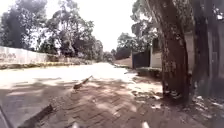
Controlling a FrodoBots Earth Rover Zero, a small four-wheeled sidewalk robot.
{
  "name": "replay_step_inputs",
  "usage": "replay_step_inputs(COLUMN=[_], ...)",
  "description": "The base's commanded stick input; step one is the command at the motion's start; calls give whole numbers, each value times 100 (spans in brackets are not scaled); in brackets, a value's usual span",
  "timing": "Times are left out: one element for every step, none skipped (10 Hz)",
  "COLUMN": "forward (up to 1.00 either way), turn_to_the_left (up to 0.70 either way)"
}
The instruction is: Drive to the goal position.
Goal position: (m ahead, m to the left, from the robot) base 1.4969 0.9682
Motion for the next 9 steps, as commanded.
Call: replay_step_inputs(forward=[50, 50, 50, 50, 50, 50, 50, 50, 50], turn_to_the_left=[50, 50, 50, 50, 50, 49, 27, 4, 0])
